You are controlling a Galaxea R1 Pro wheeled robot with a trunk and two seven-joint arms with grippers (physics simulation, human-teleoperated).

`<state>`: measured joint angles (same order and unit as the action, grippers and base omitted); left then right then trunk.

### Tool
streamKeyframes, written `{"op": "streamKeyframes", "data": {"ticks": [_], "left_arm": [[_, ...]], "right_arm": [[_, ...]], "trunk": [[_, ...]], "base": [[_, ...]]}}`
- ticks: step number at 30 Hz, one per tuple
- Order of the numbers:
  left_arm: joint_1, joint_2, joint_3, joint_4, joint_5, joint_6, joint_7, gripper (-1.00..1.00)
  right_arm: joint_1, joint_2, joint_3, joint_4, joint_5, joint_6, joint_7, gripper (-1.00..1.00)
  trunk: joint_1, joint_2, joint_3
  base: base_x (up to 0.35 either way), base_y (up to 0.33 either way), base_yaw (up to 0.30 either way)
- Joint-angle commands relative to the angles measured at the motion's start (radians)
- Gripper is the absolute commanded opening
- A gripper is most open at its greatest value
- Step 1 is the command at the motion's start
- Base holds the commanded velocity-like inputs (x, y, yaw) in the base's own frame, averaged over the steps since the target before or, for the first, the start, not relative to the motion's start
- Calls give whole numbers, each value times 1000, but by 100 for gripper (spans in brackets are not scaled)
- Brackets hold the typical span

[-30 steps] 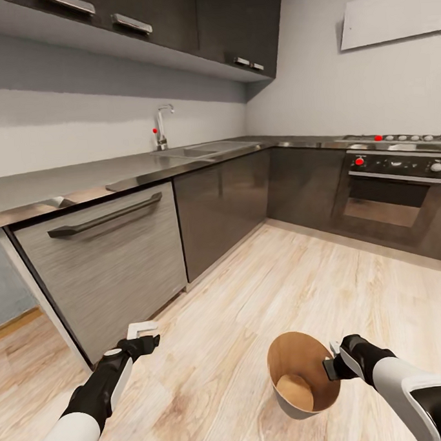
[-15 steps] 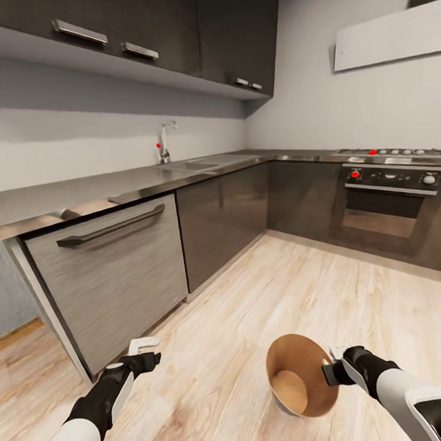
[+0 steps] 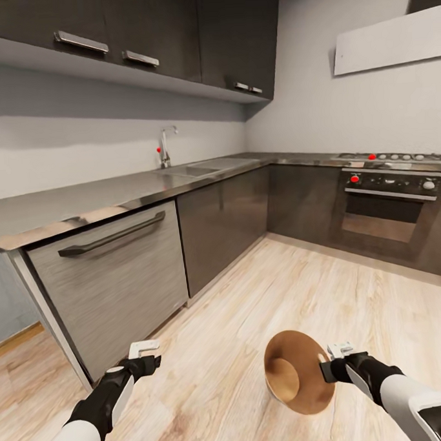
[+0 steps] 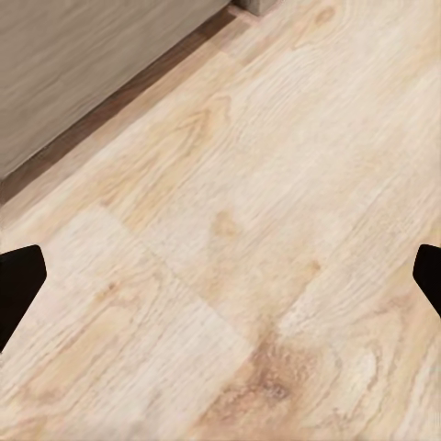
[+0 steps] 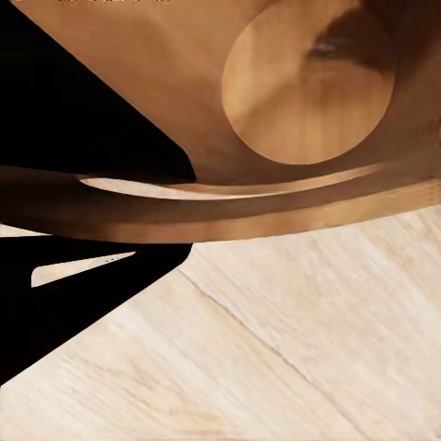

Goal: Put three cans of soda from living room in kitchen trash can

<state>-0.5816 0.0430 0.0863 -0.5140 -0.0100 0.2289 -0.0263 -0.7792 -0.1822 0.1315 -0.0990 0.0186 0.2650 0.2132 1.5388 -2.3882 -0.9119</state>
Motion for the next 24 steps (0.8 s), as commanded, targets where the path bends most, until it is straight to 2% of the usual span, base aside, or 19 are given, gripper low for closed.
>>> {"op": "streamKeyframes", "data": {"ticks": [1, 5, 8, 12, 15, 19, 20, 24], "left_arm": [[0, 0, 0, 1, 0, -1, 0, 100], [0, 0, -10, 3, 0, -17, 0, 100], [0, 0, -67, 24, 0, -74, 0, 100], [0, 0, -105, 96, 4, -118, 1, 100], [0, 0, -113, 117, 5, -151, 3, 100], [7, 5, -118, 142, 4, -210, 4, 100], [10, 6, -118, 154, 4, -247, 5, 100], [20, 10, -118, 163, 3, -300, 3, 100]], "right_arm": [[3, -1, -31, -3, -7, -13, 16, -100], [17, -3, -32, -9, -6, -51, 74, -100], [28, -4, -32, -28, -6, -95, 99, -100], [80, -2, -32, -49, -6, -205, 107, -100], [106, -3, -33, -83, -7, -234, 109, -100], [175, -7, -38, -155, -8, -253, 110, -100], [209, -12, -39, -199, -10, -258, 110, -100], [264, -31, -40, -261, -17, -263, 111, -100]], "trunk": [[-4, 7, 3], [-19, 35, 16], [-31, 56, 25], [-46, 84, 38], [-58, 105, 47], [-73, 133, 60], [-77, 140, 63], [-92, 168, 75]], "base": [[0, 0, 0], [0, 0, 0], [0, 0, 0], [0, 0, 0], [0, 0, 0], [0, 0, 0], [0, 0, 0], [0, 0, 0]]}}
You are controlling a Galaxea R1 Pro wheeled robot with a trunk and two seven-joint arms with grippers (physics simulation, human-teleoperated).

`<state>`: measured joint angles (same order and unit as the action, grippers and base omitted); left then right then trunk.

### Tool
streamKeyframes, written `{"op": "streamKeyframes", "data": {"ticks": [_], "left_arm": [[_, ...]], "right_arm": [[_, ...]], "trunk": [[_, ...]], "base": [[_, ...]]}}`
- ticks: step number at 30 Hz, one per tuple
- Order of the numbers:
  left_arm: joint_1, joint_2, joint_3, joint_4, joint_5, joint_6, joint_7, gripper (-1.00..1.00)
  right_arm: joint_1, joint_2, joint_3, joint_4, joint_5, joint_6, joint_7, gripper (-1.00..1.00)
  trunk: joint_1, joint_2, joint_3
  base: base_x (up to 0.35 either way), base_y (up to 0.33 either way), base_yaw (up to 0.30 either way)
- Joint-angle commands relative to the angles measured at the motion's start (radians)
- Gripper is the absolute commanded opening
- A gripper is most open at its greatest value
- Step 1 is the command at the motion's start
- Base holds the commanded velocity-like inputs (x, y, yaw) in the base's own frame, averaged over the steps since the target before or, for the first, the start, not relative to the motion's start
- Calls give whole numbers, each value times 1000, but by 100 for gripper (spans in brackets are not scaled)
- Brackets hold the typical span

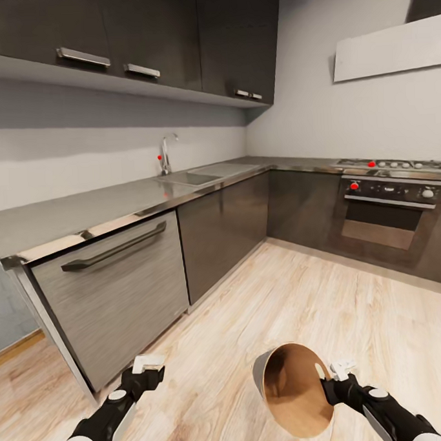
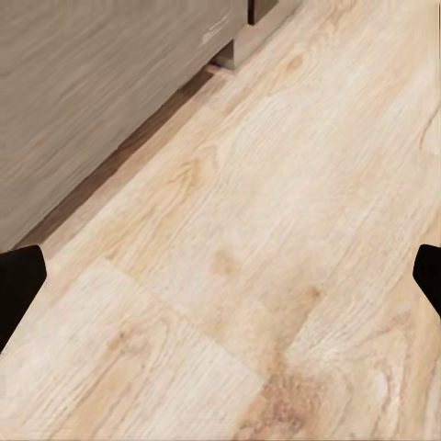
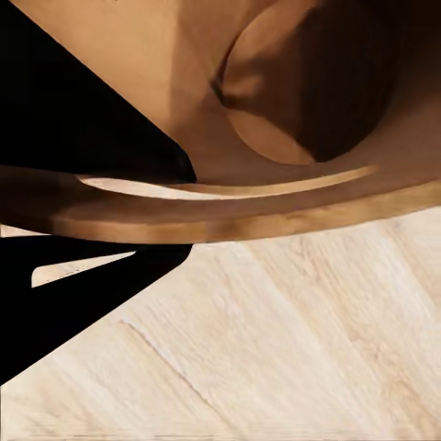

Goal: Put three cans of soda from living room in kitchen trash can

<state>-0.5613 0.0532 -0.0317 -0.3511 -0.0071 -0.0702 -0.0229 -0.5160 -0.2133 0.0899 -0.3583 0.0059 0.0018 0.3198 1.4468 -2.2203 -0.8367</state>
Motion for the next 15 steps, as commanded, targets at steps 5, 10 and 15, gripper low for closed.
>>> {"op": "streamKeyframes", "data": {"ticks": [5, 10, 15], "left_arm": [[69, 1, 3, 3, 0, -67, -5, 100], [117, 44, 5, 5, 4, -155, -13, 100], [129, 79, 7, 6, 8, -188, -46, 100]], "right_arm": [[39, -15, 1, -29, -7, -22, 5, -100], [84, -21, 0, -67, -7, -53, 5, -100], [143, -46, 0, -147, -10, -66, 21, -100]], "trunk": [[-19, 35, 16], [-38, 70, 32], [-58, 105, 47]], "base": [[0, 0, 0], [0, 0, 0], [0, 0, 0]]}}
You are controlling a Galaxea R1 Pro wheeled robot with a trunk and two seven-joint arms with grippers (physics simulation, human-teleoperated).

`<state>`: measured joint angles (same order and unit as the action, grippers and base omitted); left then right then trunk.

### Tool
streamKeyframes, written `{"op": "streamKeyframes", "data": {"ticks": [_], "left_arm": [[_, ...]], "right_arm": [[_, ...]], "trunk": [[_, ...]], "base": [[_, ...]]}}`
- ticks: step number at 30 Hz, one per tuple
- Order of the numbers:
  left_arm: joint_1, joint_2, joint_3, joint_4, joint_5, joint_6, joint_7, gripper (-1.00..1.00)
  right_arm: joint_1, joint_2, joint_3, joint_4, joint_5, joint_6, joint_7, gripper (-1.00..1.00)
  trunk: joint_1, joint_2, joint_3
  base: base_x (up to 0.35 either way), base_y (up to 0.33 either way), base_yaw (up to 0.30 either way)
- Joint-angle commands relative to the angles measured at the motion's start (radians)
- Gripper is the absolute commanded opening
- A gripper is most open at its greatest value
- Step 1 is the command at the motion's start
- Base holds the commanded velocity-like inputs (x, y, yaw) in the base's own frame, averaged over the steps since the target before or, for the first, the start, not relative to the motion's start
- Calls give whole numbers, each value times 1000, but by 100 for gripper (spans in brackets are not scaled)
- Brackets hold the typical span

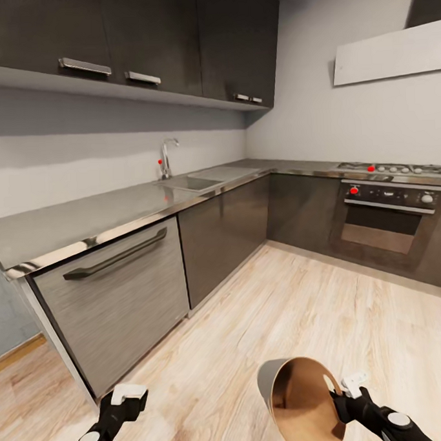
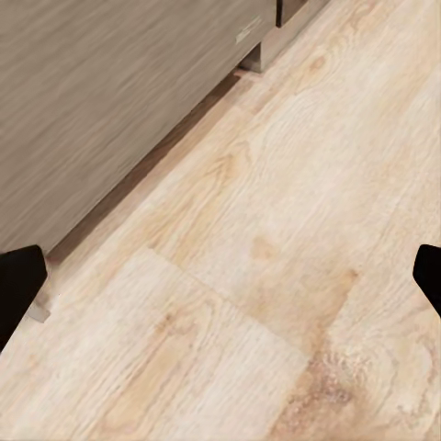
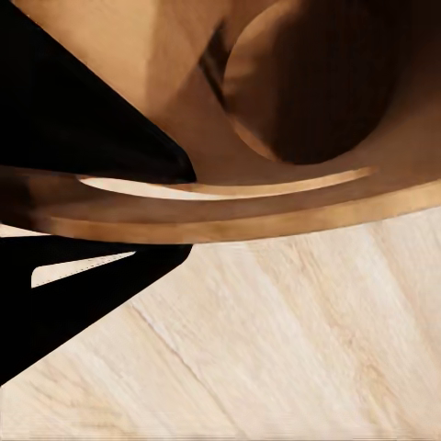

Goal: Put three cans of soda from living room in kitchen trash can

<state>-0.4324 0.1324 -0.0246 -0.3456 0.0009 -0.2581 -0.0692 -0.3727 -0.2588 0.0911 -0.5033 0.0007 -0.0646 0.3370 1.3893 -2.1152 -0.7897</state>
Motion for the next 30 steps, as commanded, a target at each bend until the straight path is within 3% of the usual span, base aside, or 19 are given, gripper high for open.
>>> {"op": "streamKeyframes", "data": {"ticks": [1, 9, 17, 20, 22, 24, 25, 27, 30], "left_arm": [[2, 4, 0, 0, 0, -4, -7, 100], [38, 10, 1, 2, 1, -50, -17, 100], [45, 9, 1, 50, 3, -100, -18, 100], [46, 10, 0, 54, 2, -105, -18, 100], [46, 10, 0, 57, 0, -108, -18, 100], [46, 10, 0, 59, -4, -117, -18, 100], [46, 10, 0, 59, -4, -119, -18, 100], [46, 10, 0, 60, -6, -124, -18, 100], [47, 10, 0, 60, -7, -128, -18, 100]], "right_arm": [[16, -4, -2, -25, -5, -1, 16, -100], [76, -8, -4, -93, -5, -24, 41, -100], [85, 1, -38, -83, -9, -29, 44, -100], [87, 3, -42, -69, -30, -56, 44, -100], [91, 3, -45, -40, -70, -122, 44, -100], [93, 3, -48, 35, -109, -318, 38, -100], [94, 3, -49, 59, -115, -365, 36, -100], [95, 4, -48, 122, -124, -456, 32, -100], [95, 3, -48, 164, -130, -514, 30, -100]], "trunk": [[-4, 7, 3], [-35, 63, 28], [-65, 119, 53], [-77, 140, 63], [-84, 154, 69], [-92, 168, 75], [-96, 175, 79], [-104, 189, 85], [-115, 210, 94]], "base": [[0, 0, 0], [0, 0, 0], [0, 0, 0], [0, 0, 0], [0, 0, 0], [0, 0, 0], [0, 0, 0], [0, 0, 0], [0, 0, 0]]}}
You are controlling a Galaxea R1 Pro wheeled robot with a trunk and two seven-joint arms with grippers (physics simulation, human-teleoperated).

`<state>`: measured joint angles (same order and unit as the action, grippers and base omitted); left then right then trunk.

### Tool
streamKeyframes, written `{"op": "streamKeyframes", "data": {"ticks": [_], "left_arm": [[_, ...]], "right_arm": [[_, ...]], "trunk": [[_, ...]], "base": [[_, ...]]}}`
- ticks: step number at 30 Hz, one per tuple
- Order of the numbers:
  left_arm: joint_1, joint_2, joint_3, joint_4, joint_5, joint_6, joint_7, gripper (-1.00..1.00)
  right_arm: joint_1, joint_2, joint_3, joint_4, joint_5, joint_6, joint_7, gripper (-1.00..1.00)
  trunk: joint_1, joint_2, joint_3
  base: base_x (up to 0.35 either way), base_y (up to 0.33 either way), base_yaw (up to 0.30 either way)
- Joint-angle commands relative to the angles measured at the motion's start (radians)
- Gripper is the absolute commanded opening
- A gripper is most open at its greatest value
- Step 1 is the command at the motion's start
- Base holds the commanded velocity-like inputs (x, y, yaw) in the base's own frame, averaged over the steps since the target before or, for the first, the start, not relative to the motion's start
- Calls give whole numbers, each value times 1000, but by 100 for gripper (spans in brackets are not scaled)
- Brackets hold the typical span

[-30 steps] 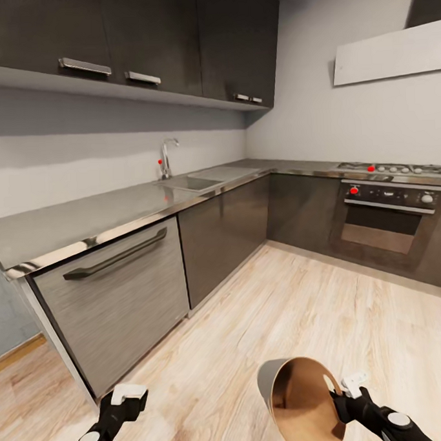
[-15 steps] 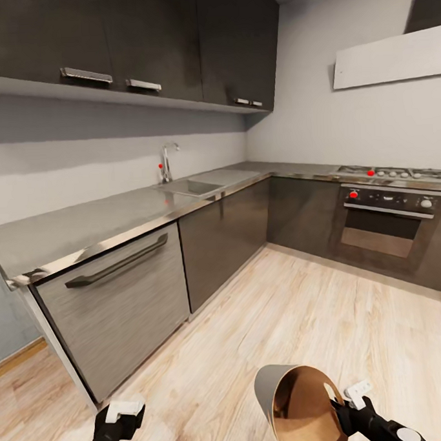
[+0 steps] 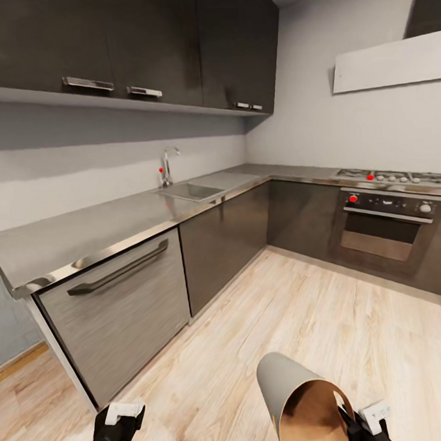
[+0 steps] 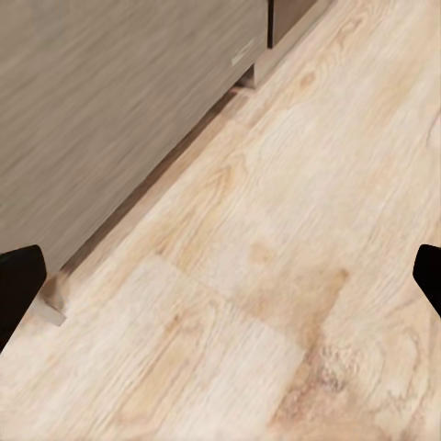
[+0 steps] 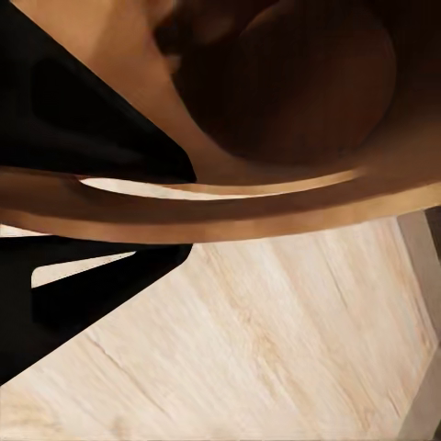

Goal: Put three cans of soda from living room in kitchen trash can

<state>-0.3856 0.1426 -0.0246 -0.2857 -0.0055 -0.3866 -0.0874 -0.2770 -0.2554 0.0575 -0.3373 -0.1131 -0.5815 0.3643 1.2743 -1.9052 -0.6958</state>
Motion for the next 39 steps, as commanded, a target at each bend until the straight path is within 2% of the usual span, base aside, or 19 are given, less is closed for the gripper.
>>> {"op": "streamKeyframes", "data": {"ticks": [1, 4, 10, 23, 39], "left_arm": [[2, 0, 0, 0, 0, -1, 0, 100], [21, 0, 0, 0, 0, -7, 0, 100], [27, -1, 0, 0, -1, -27, 0, 100], [28, -2, -2, 0, -2, -32, 0, 100], [28, -4, -3, 0, -1, -35, 3, 100]], "right_arm": [[-1, 0, -15, 3, -17, -6, 2, -100], [-1, -1, -14, 21, -19, -46, 1, -100], [-1, 3, -10, 32, -15, -80, 1, -100], [0, 4, -12, 34, -17, -81, 0, -100], [-1, 18, -11, 28, -21, -75, -4, -100]], "trunk": [[-4, 7, 3], [-16, 28, 13], [-39, 70, 32], [-88, 161, 72], [-88, 161, 72]], "base": [[0, 0, 0], [0, 0, 0], [0, 0, 0], [0, 0, 0], [0, 0, 0]]}}
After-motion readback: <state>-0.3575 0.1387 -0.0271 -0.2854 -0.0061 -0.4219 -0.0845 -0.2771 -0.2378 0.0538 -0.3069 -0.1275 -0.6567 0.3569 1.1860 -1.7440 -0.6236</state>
